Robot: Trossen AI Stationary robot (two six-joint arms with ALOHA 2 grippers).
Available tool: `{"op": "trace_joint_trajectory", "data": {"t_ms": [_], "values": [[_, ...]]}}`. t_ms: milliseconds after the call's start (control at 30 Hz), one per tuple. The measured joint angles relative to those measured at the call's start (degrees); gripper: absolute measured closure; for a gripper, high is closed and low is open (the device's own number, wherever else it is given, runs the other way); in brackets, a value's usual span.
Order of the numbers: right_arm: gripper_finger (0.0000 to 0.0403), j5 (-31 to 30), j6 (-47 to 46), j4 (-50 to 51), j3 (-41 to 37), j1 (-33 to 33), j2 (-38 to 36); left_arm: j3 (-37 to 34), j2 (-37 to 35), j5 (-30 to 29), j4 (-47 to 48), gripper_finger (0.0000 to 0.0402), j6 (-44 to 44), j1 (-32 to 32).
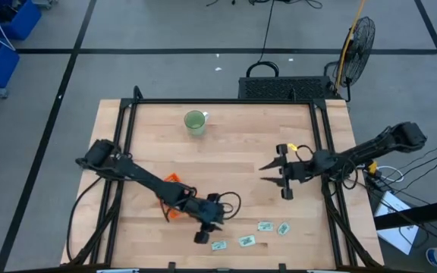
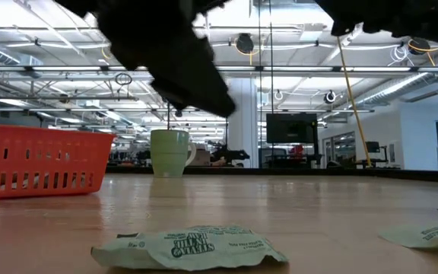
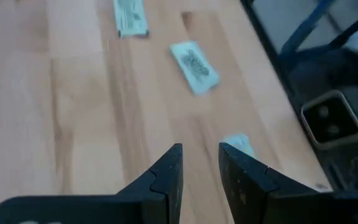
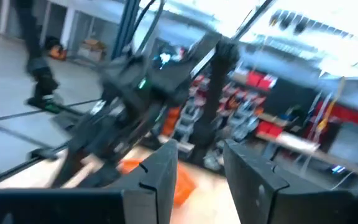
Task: Pick and place Stevia / Truvia into bins
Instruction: Put the stevia packet into the orange basket
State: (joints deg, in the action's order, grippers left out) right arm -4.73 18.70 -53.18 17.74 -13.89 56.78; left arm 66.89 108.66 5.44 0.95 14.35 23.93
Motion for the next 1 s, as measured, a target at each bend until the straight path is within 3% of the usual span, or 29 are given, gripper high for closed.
{"op": "trace_joint_trajectory", "data": {"t_ms": [200,300,433,600,1000], "values": [[0.0279,0.0,6.8,-4.3,0.0,3.0,0.0,0.0,5.0,9.2,-11.3,0.0295,0.1,-0.9],[0.0279,0.0,8.2,-4.7,0.0,4.3,0.0,0.1,7.1,11.5,-14.0,0.0295,4.4,-0.6],[0.0279,0.1,7.4,-4.4,0.0,5.5,0.1,0.1,8.6,9.9,-13.2,0.0295,8.3,0.4],[0.0279,0.2,6.0,-4.4,0.0,6.1,0.1,0.1,9.0,4.3,-11.4,0.0295,4.6,2.2],[0.0279,0.4,-12.0,-2.1,0.0,5.9,0.1,0.1,9.1,-2.6,-6.2,0.0295,10.4,6.0]]}}
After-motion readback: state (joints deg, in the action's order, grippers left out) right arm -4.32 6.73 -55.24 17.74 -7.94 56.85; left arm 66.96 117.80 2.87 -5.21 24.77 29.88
